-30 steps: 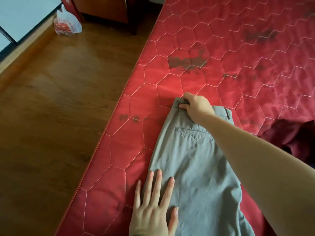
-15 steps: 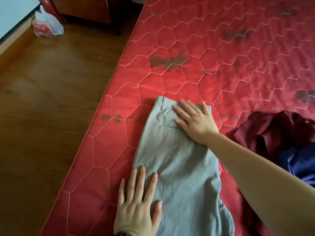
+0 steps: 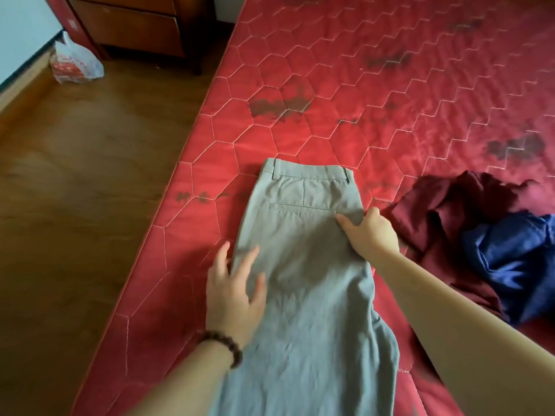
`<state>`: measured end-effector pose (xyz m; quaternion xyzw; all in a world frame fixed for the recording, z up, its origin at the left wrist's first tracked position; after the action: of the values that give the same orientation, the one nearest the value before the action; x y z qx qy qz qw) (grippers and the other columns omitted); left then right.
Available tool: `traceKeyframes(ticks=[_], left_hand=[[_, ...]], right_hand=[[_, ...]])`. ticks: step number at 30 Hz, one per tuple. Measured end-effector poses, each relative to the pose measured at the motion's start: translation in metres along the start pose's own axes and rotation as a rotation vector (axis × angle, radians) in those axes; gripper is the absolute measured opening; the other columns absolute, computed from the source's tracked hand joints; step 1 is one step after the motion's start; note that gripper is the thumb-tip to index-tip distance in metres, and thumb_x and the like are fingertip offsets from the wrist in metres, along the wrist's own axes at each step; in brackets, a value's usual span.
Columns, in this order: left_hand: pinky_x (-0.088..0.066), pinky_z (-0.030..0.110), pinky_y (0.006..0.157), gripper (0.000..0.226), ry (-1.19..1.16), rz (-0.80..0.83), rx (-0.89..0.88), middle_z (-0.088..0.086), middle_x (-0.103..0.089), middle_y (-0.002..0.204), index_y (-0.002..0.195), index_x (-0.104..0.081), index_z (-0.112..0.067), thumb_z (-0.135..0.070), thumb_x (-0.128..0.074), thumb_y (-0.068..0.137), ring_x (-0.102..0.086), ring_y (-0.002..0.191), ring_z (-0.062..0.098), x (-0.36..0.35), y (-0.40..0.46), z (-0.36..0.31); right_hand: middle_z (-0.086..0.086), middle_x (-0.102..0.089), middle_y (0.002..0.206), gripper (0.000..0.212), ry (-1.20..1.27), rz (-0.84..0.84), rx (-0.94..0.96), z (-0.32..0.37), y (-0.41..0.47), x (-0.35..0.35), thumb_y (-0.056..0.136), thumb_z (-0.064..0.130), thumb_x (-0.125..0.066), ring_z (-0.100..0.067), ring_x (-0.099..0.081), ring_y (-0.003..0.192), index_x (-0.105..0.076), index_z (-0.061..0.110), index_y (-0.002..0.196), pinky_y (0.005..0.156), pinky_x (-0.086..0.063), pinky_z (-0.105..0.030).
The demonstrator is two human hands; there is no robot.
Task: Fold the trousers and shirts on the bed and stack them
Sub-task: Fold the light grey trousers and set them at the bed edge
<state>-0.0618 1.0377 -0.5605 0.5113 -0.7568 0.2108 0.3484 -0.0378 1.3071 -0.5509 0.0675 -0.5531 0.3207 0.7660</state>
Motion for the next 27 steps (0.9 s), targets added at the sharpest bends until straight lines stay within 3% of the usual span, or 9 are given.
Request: traceKeyframes(ticks=[4,8,11,14,18,21,22,24,27], left_hand=[[-0.038,0.019,0.086,0.028,-0.212,0.154,0.153,0.01,-0.064,0.12,0.119,-0.067,-0.019,-0.018,-0.059,0.093,-0.059,0.111,0.025,-0.004,0.098,-0.022],[-0.03,0.009,0.079,0.026,-0.165,0.14,0.075,0.008,-0.061,0.108,0.11,-0.072,-0.014,-0.004,-0.058,0.091,-0.056,0.097,0.015,-0.007,0.133,-0.025],[-0.032,0.014,0.077,0.026,-0.11,0.001,0.006,0.01,-0.053,0.099,0.106,-0.073,-0.012,0.0,-0.058,0.089,-0.057,0.09,0.023,-0.01,0.145,-0.021],[-0.036,0.025,0.074,0.029,0.005,-0.006,-0.065,0.006,-0.044,0.094,0.109,-0.072,-0.012,0.001,-0.055,0.089,-0.056,0.086,0.034,-0.023,0.143,-0.01],[-0.036,0.042,0.088,0.026,0.24,-0.09,-0.126,0.017,-0.048,0.116,0.106,-0.071,-0.019,-0.006,-0.055,0.09,-0.05,0.107,0.04,-0.025,0.138,-0.007],[-0.032,0.053,0.104,0.026,0.405,-0.162,-0.382,0.02,-0.05,0.134,0.107,-0.069,-0.014,-0.012,-0.052,0.088,-0.045,0.125,0.04,-0.027,0.128,-0.025],[-0.031,0.053,0.108,0.035,0.388,-0.082,-0.461,0.02,-0.047,0.139,0.117,-0.065,-0.012,-0.018,-0.044,0.089,-0.043,0.13,0.038,-0.033,0.118,-0.032],[-0.016,0.048,0.118,0.054,0.458,0.143,-0.485,0.012,-0.029,0.156,0.144,-0.041,-0.012,-0.03,-0.027,0.095,-0.025,0.144,0.028,-0.05,0.093,-0.035],[-0.001,0.048,0.119,0.06,0.613,0.183,-0.424,-0.005,-0.009,0.162,0.154,-0.013,-0.026,-0.045,-0.018,0.097,-0.002,0.149,0.017,-0.062,0.081,-0.018]], right_hand=[[-0.017,-0.059,0.122,0.055,0.16,0.05,0.129,0.006,0.001,-0.004,0.095,0.041,-0.053,-0.036,-0.055,0.112,-0.037,0.007,0.135,0.087,-0.042,-0.037],[-0.014,-0.051,0.138,0.054,0.306,-0.043,0.25,0.011,0.006,-0.004,0.096,0.023,-0.053,-0.031,-0.048,0.125,-0.034,0.009,0.145,0.101,-0.036,-0.032],[-0.013,-0.046,0.142,0.059,0.357,-0.15,0.318,0.022,0.016,-0.002,0.097,0.022,-0.052,-0.028,-0.044,0.129,-0.027,0.015,0.15,0.104,-0.031,-0.029],[-0.015,-0.048,0.134,0.059,0.213,-0.102,0.29,0.027,0.02,-0.017,0.099,0.027,-0.047,-0.035,-0.05,0.118,-0.022,0.017,0.151,0.093,-0.039,-0.037],[-0.015,-0.037,0.138,0.062,-0.035,-0.096,0.15,0.036,0.02,-0.023,0.099,0.036,-0.043,-0.039,-0.05,0.114,-0.015,0.016,0.151,0.08,-0.041,-0.042],[-0.013,-0.029,0.151,0.063,-0.258,-0.312,0.295,0.043,-0.002,-0.025,0.095,0.037,-0.048,-0.034,-0.033,0.134,-0.027,0.011,0.148,0.106,-0.028,-0.047],[-0.013,-0.03,0.152,0.059,-0.237,-0.341,0.43,0.046,-0.014,-0.032,0.094,0.031,-0.05,-0.032,-0.03,0.138,-0.033,0.01,0.146,0.113,-0.02,-0.048],[-0.009,-0.028,0.156,0.054,-0.168,-0.199,0.656,0.045,-0.04,-0.05,0.095,0.02,-0.044,-0.026,-0.022,0.145,-0.034,0.011,0.147,0.119,-0.009,-0.044],[0.001,-0.017,0.16,0.054,-0.249,-0.085,0.638,0.018,-0.056,-0.057,0.1,0.034,-0.032,-0.015,-0.011,0.148,-0.021,0.023,0.152,0.12,0.003,-0.04]])
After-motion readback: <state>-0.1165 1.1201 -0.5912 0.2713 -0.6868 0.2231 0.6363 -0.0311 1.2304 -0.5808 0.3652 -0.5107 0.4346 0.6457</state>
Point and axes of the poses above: each hand's wrist, its own y-axis towards the middle knuckle, its own x-axis out of the back of the hand, z = x × y, the point moved 1 cm from there along y, towards the middle knuckle
